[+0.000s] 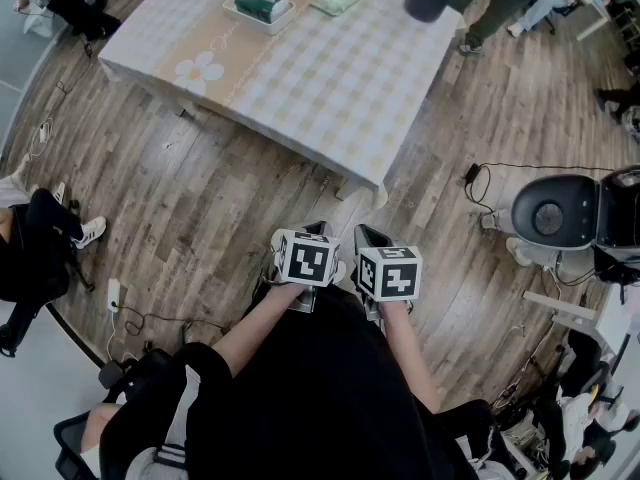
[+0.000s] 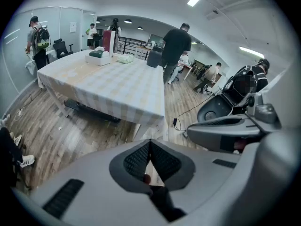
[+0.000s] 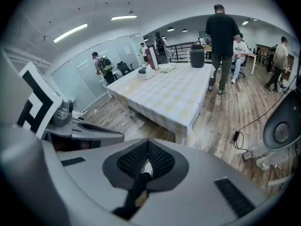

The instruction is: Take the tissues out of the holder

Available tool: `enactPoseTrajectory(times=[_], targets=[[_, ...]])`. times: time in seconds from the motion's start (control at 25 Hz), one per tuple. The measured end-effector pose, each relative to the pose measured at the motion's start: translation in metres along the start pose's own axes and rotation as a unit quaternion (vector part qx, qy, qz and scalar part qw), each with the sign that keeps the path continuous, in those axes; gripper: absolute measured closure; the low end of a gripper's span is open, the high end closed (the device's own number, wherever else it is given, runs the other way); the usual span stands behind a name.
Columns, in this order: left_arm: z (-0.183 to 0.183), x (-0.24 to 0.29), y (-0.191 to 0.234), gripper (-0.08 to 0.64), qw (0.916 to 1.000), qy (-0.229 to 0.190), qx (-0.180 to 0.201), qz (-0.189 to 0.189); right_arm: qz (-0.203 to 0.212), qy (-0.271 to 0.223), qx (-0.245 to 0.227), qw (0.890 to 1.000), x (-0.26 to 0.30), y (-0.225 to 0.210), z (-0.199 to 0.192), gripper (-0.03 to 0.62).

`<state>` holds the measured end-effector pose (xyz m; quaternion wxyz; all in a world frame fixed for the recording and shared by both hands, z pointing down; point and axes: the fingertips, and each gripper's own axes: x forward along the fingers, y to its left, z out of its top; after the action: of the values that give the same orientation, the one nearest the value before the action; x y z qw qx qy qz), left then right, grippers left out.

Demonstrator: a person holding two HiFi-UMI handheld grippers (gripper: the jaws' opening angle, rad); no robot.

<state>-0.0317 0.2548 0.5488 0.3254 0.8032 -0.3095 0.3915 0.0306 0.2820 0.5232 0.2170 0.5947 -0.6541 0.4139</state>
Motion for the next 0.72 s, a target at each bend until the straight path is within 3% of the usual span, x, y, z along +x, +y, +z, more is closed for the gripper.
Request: enactPoseTrajectory(times=[0.48, 0.72], targets=[[-0.011, -0.001, -0.030, 0.554, 0.9994, -0.016, 0.026, -0.017, -0.007, -0.022, -0.005, 1.000, -0.018, -0.002, -0.008, 0.578], [-0.011, -0.003, -0.031, 0.554, 0.9994, -0.014, 0.028, -0.013, 0.011, -0.039, 0.001, 0.999, -0.021, 0.002, -0.009, 0.578]])
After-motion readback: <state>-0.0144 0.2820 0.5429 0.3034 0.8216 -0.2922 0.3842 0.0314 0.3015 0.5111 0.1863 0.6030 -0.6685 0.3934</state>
